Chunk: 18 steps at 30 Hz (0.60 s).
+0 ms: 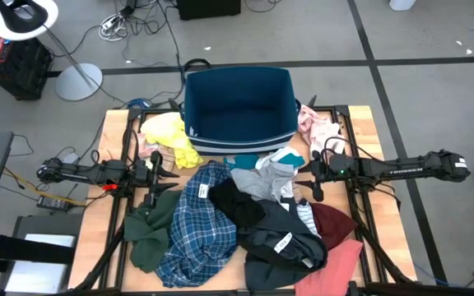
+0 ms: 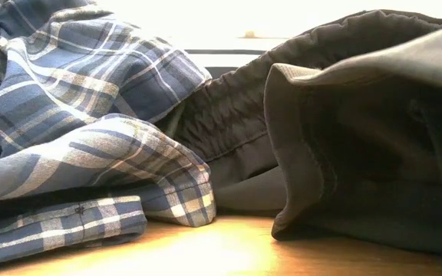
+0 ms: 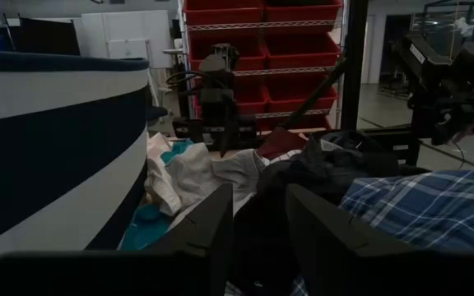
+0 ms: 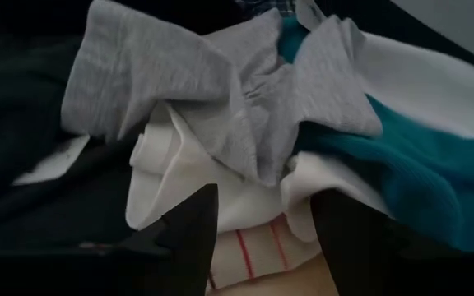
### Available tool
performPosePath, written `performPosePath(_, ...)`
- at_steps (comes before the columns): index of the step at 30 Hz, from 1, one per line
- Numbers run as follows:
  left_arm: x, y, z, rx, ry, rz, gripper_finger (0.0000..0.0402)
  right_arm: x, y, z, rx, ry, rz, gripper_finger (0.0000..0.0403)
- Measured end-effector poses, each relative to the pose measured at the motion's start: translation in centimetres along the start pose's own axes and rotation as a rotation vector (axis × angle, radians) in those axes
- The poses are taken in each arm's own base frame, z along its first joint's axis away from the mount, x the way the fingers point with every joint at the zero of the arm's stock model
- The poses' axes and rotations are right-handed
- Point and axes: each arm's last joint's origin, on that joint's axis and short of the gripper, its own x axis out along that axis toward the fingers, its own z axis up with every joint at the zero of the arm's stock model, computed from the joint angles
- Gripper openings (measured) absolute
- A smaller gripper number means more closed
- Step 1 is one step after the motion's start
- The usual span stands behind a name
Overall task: Sort clothes
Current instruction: Put the white underwear into the laundry organizer
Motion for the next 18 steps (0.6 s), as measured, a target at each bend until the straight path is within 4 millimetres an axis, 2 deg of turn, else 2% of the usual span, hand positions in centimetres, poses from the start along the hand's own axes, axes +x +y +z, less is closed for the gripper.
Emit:
performPosePath(3,0.0,0.0,-0.01,0.0,0.0,0.0,0.0122,0.0,0.0,0.01,-0.06,0.0,0.0,0.0199)
performPosePath(9,0.0,0.0,0.0,0.0,0.0,0.0,0.0122,0.0,0.0,0.0,-0.051,0.0,0.0,0.0199)
performPosePath(18,0.0,0.0,0.0,0.0,0.0,0.0,0.0122,-0.01,-0.02,0.36,0.242,-0.038,0.002,0.0199)
